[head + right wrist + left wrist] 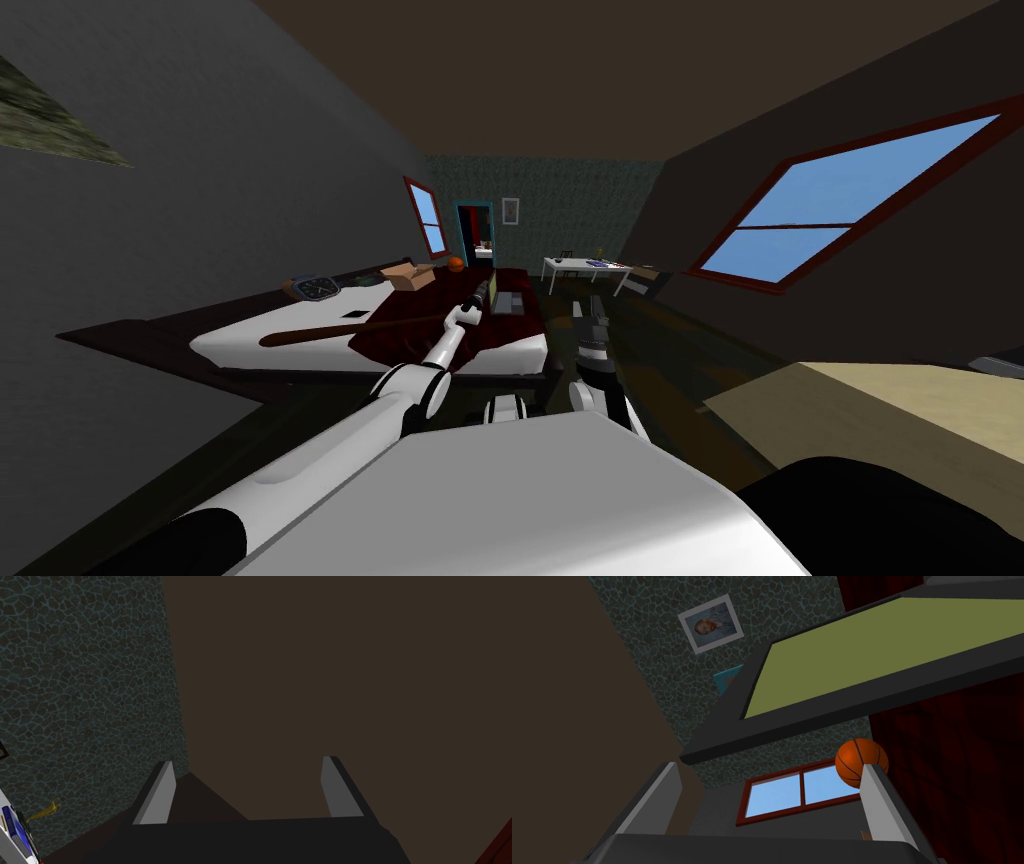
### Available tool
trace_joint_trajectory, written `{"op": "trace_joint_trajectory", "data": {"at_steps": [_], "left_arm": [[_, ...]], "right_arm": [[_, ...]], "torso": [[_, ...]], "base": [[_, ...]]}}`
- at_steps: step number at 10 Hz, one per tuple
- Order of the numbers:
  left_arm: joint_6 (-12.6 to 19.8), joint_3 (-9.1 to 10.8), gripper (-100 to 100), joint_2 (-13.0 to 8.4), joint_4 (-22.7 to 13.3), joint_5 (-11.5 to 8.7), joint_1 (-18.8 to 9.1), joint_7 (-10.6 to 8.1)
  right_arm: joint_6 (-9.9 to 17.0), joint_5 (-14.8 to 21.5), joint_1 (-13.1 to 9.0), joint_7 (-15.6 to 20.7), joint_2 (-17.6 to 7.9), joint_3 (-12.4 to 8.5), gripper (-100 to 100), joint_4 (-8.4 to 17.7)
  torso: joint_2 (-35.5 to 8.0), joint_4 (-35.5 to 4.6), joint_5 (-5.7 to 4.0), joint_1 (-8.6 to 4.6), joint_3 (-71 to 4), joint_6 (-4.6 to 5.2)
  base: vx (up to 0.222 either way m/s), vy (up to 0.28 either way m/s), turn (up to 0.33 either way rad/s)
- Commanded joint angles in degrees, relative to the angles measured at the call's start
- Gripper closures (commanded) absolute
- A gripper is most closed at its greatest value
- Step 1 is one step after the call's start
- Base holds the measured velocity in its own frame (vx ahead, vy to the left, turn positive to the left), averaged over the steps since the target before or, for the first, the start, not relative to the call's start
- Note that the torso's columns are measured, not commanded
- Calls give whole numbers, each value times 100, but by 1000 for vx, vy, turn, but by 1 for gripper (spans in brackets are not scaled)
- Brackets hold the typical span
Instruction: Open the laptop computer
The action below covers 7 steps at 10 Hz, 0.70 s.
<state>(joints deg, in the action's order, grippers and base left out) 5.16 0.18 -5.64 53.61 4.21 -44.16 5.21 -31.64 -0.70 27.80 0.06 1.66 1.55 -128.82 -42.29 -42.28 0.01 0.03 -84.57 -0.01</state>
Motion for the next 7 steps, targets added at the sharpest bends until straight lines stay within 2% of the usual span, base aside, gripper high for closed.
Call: {"op": "trace_joint_trajectory", "data": {"at_steps": [1,2,3,4,6,7], "left_arm": [[0,0,100,0,1,0,1,0],[31,-101,100,-88,12,158,-29,156],[54,-153,100,-132,7,237,-31,234],[98,-256,100,-218,-2,396,-34,391],[143,-359,100,-305,-12,554,-37,548],[188,-463,100,-391,-21,713,-40,705]], "right_arm": [[0,0,0,0,0,0,0,0],[0,0,0,0,0,0,0,0],[0,0,-1,0,1,1,0,0],[0,0,0,0,1,1,0,0],[0,0,-1,0,1,1,0,0],[0,0,-1,0,1,1,0,0]], "torso": [[0,0,0,1,0,0],[6,19,3,2,-4,-4],[26,54,5,-8,-19,-5],[40,64,1,-28,-29,10],[65,73,-6,-53,-45,52],[73,76,-5,-52,-49,58]], "base": [[7,-1,-7],[6,-51,-20],[-19,-124,16],[-22,-161,33],[-25,-147,8],[-33,-136,-15]]}}
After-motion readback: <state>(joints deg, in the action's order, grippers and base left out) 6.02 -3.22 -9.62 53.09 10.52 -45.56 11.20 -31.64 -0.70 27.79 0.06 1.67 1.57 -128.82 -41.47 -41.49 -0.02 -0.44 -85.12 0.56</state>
